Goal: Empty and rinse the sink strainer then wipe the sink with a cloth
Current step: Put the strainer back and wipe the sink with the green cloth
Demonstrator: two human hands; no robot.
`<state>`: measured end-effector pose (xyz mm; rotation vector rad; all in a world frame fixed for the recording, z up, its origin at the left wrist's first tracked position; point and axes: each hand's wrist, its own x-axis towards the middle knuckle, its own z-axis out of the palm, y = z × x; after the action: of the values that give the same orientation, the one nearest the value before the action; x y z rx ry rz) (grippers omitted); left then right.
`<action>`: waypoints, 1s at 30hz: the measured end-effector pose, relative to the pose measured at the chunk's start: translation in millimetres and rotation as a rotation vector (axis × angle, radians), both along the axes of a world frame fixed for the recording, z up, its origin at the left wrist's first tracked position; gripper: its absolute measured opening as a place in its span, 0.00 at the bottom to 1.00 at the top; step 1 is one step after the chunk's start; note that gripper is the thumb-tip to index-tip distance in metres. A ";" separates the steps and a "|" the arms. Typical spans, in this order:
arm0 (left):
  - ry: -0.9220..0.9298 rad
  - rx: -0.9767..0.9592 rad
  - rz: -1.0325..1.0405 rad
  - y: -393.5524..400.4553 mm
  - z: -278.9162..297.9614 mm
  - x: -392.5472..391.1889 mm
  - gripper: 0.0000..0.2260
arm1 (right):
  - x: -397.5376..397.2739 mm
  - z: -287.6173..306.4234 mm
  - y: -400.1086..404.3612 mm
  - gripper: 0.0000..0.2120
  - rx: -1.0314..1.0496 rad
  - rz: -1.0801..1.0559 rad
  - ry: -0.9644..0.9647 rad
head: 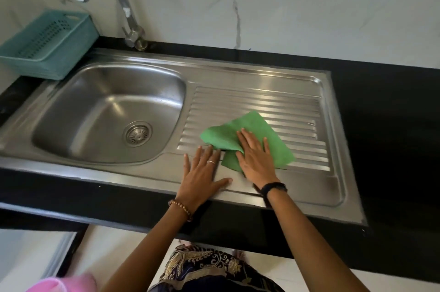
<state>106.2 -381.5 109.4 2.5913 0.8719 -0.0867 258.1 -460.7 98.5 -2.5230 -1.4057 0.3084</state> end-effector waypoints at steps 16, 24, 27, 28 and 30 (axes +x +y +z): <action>0.047 -0.027 0.037 -4.2 -4.9 -5.3 0.33 | 28.1 -0.2 -102.4 0.29 -0.118 -0.456 0.044; 0.086 0.006 0.238 39.8 4.0 -41.5 0.36 | -41.3 1.8 3.4 0.29 -0.038 -0.107 0.060; 0.128 0.017 0.291 57.8 4.9 -62.1 0.36 | -68.6 2.4 55.6 0.29 -0.036 0.052 0.064; 0.140 0.014 0.301 61.6 4.5 -68.7 0.35 | -76.3 2.8 69.6 0.29 -0.043 0.099 0.071; 0.133 -0.007 0.313 65.8 2.6 -78.4 0.35 | -87.2 3.0 88.4 0.29 -0.057 0.173 0.073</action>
<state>27.8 -315.8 112.0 2.4303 1.3110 -0.1739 170.9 -372.3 101.5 -2.4112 -1.6109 0.4727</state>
